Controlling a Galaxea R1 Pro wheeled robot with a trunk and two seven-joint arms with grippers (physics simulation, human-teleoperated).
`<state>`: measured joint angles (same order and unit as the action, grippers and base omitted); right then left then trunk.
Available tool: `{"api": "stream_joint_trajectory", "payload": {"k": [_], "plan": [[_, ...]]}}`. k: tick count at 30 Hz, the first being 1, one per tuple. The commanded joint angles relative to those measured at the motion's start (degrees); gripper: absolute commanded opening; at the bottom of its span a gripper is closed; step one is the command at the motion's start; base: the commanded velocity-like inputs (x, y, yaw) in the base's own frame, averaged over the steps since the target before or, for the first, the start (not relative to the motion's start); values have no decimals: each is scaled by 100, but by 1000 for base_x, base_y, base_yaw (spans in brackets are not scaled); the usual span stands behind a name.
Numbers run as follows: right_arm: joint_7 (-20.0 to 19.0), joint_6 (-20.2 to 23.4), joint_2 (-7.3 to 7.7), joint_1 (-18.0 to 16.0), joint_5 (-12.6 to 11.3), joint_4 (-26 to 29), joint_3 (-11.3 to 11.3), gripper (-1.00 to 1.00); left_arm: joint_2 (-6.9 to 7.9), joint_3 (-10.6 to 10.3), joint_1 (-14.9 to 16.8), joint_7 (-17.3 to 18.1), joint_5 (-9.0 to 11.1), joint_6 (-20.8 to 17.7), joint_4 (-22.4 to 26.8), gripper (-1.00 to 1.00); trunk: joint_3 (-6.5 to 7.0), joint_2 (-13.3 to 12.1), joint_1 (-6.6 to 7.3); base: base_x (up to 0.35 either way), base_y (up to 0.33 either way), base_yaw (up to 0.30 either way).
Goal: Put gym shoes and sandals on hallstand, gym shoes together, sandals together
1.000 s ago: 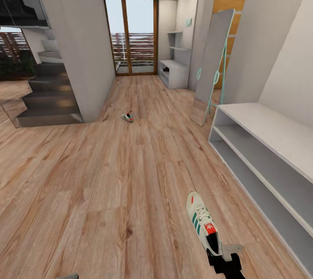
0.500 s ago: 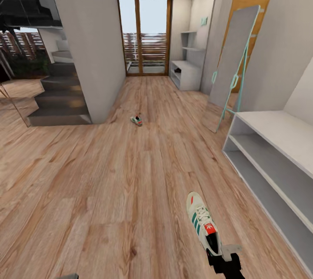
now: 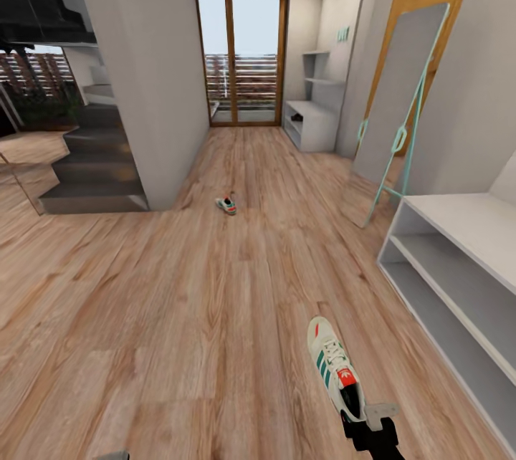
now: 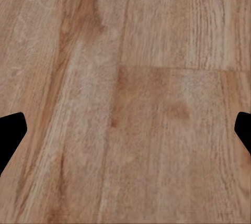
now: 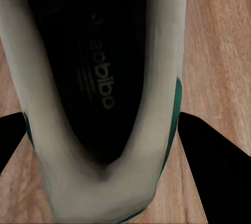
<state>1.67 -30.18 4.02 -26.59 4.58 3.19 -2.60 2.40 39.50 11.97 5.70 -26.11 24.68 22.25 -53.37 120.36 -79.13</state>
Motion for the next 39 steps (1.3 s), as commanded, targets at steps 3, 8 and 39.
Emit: {"api": "stream_joint_trajectory", "payload": {"k": [3,8,39], "plan": [[19,-14,2,-4,26,-3,-20,-100,-3,49,6,51,-16,20,-3,100,-5,2,-3,337,0,0],[23,-14,2,-4,26,-3,-21,-100,-3,49,4,47,-16,20,-6,100,-5,2,-3,337,0,0],[30,-14,-9,-4,26,-3,-21,-100,-3,49,3,47,-16,20,-8,100,-5,2,-3,337,0,0]]}}
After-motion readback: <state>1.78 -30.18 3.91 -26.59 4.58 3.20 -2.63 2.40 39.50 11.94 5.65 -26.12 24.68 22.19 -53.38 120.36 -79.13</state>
